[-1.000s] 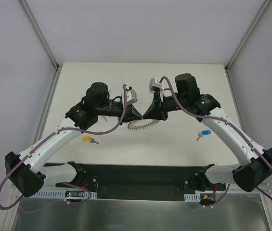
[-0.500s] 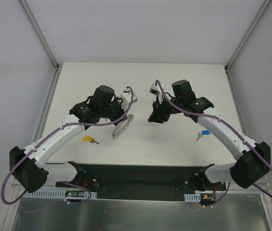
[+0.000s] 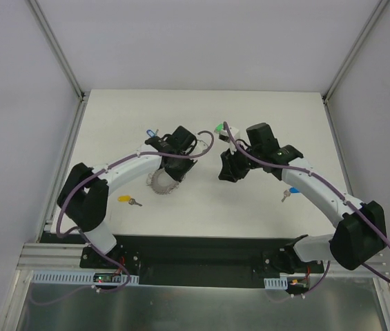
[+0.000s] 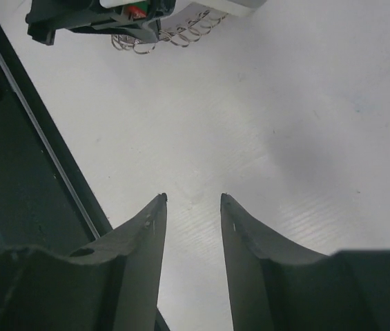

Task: Put the keys on the keyring

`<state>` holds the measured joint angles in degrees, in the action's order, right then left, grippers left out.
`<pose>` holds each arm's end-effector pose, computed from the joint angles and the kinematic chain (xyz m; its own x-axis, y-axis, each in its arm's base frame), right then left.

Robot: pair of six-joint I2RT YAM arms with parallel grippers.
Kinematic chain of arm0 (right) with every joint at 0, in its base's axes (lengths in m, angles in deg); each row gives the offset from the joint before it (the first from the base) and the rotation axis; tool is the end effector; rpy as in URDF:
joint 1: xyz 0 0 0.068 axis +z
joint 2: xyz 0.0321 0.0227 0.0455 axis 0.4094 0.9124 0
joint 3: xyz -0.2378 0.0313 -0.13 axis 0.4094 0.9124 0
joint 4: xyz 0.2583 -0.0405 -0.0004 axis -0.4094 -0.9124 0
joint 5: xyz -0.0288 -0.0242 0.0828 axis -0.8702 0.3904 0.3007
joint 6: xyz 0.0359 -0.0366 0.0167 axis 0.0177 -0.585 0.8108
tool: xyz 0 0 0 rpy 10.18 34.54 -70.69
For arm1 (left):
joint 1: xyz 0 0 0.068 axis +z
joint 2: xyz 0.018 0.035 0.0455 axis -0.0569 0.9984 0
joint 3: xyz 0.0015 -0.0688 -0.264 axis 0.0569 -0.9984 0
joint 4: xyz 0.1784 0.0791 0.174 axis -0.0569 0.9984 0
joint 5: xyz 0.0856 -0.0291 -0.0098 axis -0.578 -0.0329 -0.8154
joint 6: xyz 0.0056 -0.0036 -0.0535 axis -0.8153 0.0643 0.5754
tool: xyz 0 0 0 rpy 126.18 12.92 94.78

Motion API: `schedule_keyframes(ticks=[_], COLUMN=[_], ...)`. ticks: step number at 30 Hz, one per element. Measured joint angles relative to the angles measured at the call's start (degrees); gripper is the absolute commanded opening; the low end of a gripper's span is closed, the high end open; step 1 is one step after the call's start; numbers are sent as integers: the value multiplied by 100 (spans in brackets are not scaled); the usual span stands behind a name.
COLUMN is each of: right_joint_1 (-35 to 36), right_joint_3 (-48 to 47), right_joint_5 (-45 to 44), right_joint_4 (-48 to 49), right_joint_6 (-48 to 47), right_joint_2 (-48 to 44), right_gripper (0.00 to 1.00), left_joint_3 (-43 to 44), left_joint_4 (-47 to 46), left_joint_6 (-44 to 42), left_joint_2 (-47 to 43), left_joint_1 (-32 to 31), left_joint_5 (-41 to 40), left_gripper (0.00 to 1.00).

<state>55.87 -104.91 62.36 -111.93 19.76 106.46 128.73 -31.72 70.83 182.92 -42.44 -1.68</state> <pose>0.2385 0.1687 0.2948 -0.1776 -0.5361 -0.8252 -0.9418 0.3359 -0.0155 0.2634 -0.2183 0.2381 -0.5603 0.6310 -0.5366 0.7461 0.6659 0.0039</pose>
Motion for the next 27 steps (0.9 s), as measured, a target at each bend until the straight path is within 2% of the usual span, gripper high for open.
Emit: schedule_keyframes(ticks=[2, 9, 21, 23, 24, 27], right_joint_1=[-44, -199, -306, -310, -310, -313], right_joint_3=[92, 334, 708, 765, 793, 898], right_joint_5=[-101, -437, -758, -802, -831, -879], right_joint_4=[15, 87, 251, 273, 284, 350], right_joint_6=[31, 105, 256, 299, 330, 400], right_joint_2=[-17, -195, -555, -612, -632, -688], right_gripper=[45, 46, 51, 54, 56, 59], left_joint_3=[192, 828, 1864, 1980, 2022, 2076], left_joint_4=[2, 13, 90, 107, 114, 149], left_joint_6=[227, 955, 1565, 1617, 1622, 1644], left_joint_2=[232, 922, 2184, 2330, 2374, 2426], left_joint_1=[-98, -275, -555, -588, -592, -584], left_joint_5=[-9, -15, 114, 125, 122, 96], left_gripper=[0, 0, 0, 11, 22, 34])
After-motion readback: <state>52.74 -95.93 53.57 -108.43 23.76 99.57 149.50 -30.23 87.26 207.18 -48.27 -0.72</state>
